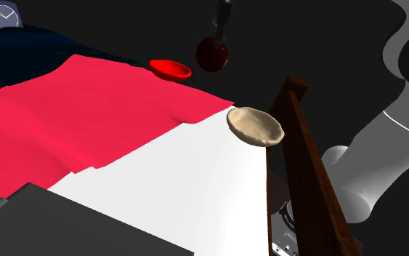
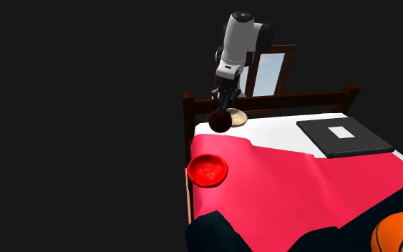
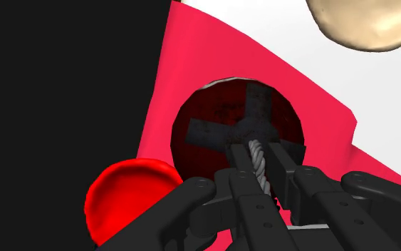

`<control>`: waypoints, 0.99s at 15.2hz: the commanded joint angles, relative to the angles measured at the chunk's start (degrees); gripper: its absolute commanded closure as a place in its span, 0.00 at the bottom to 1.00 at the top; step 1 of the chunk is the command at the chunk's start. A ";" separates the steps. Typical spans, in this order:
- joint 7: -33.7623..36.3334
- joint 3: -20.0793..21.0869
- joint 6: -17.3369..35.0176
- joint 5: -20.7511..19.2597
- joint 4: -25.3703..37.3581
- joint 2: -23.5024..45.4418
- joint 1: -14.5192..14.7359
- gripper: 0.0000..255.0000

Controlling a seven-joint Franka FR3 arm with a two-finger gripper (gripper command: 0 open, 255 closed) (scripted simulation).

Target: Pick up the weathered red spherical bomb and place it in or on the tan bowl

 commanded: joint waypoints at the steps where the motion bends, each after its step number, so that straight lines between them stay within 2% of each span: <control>1: -0.17 0.04 -1.86 -0.10 2.82 0.93 0.01 1.00; 3: -0.31 0.09 -3.54 -0.20 5.54 1.97 0.04 1.00; 9: 1.37 1.03 -5.62 0.51 -4.56 -10.05 0.84 1.00; 15: 3.11 2.26 -9.98 1.55 -10.57 -20.25 1.63 1.00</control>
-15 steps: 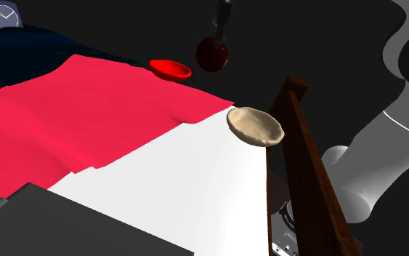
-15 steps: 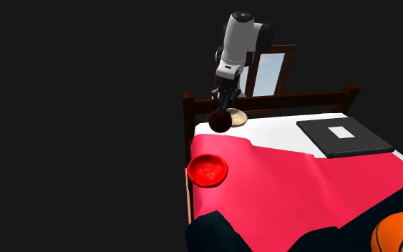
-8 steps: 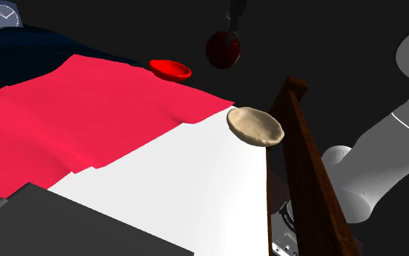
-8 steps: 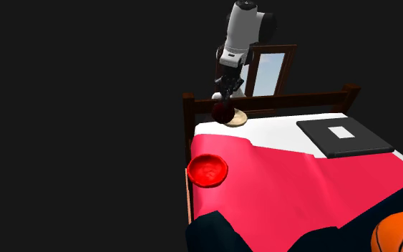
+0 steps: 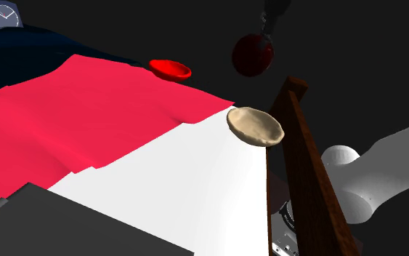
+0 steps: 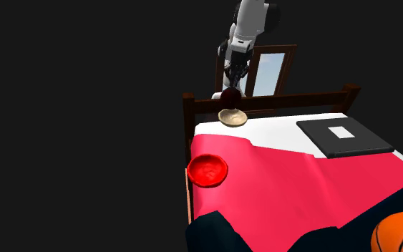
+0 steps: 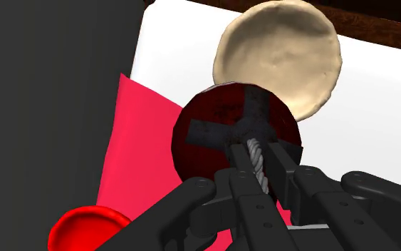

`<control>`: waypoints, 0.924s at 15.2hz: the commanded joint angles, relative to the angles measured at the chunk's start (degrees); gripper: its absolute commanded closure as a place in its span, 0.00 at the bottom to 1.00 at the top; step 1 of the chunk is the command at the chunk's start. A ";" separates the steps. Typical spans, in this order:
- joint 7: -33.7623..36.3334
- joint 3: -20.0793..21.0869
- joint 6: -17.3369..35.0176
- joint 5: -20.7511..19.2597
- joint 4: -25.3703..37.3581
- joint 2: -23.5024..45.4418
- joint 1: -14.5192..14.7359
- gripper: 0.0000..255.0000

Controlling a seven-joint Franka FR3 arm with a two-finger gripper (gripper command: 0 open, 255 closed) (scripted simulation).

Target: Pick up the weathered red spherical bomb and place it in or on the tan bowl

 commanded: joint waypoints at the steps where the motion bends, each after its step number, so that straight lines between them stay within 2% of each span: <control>1: 0.16 0.15 -1.98 0.24 -0.96 -2.90 0.15 1.00; 7: 2.05 1.66 -8.02 1.72 -3.12 -10.97 0.78 1.00; 14: 2.36 1.41 -2.76 2.14 -12.86 -15.44 1.12 1.00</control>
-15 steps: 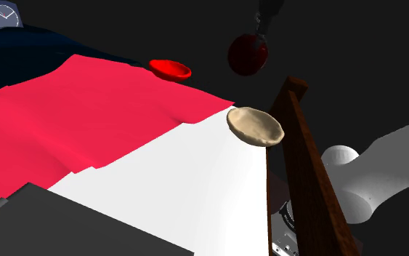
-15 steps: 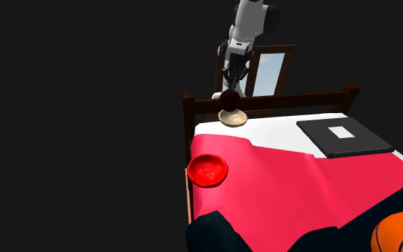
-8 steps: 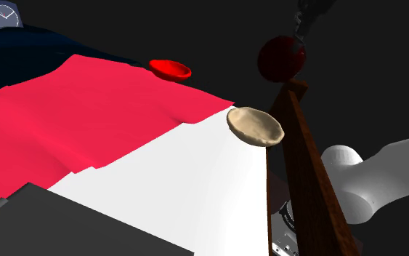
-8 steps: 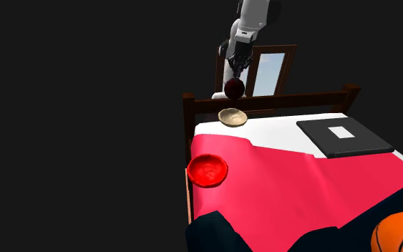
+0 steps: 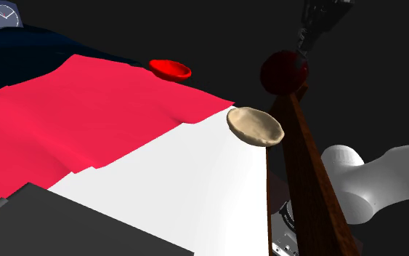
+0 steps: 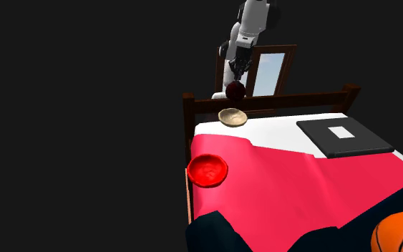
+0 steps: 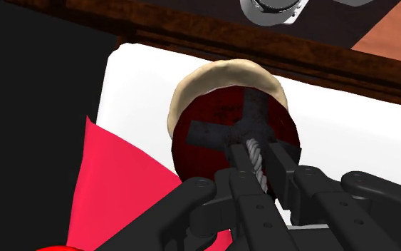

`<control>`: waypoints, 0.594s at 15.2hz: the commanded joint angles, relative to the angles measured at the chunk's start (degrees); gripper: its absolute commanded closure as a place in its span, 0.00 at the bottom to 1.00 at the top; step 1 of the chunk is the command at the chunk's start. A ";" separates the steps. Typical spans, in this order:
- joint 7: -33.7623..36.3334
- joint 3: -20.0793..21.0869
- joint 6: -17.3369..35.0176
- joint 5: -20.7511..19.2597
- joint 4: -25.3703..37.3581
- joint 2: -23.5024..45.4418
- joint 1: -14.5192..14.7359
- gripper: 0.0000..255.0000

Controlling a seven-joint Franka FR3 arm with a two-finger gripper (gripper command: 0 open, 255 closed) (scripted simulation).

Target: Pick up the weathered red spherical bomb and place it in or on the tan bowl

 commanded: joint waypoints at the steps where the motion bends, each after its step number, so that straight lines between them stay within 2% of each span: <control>1: 0.11 -0.06 1.63 0.12 -3.04 -1.45 0.11 1.00; 9: 0.48 -0.17 7.15 0.51 -12.81 -5.69 0.48 1.00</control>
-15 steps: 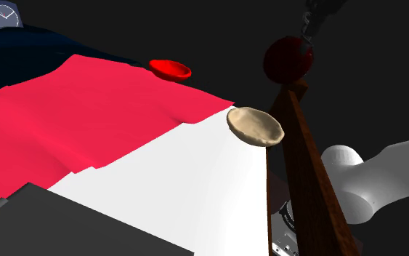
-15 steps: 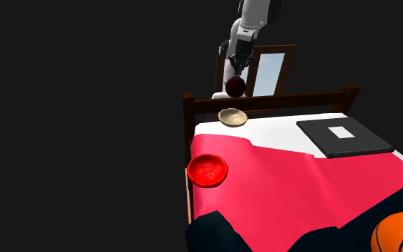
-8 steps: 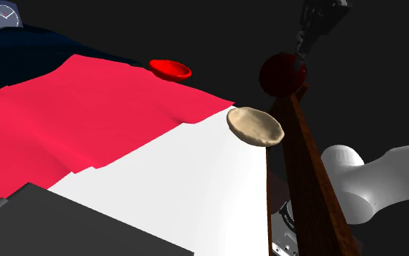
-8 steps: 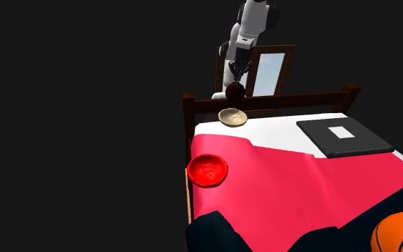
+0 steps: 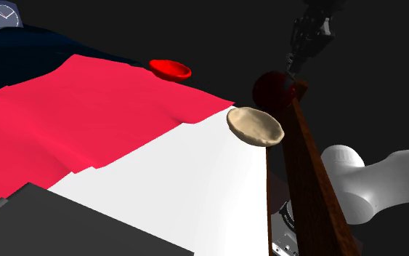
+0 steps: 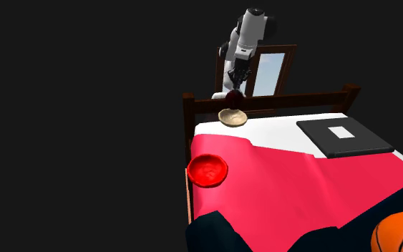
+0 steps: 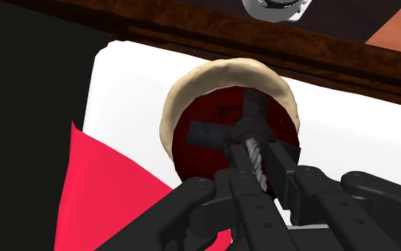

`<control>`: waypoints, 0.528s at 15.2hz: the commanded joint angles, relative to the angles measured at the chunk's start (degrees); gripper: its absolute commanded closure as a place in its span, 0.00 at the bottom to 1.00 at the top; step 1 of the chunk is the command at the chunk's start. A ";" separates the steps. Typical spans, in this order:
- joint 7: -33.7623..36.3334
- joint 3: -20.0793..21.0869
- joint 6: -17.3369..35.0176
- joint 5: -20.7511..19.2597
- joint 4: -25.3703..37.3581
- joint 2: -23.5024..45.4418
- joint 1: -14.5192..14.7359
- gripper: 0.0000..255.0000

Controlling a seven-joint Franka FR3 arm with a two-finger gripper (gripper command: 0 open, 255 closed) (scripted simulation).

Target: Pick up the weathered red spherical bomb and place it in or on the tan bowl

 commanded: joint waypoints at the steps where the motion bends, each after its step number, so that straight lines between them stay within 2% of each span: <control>1: 0.06 -0.04 1.36 0.07 -2.41 -1.10 0.09 1.00; 8: 0.39 -0.03 5.79 0.37 -9.88 -4.13 0.38 1.00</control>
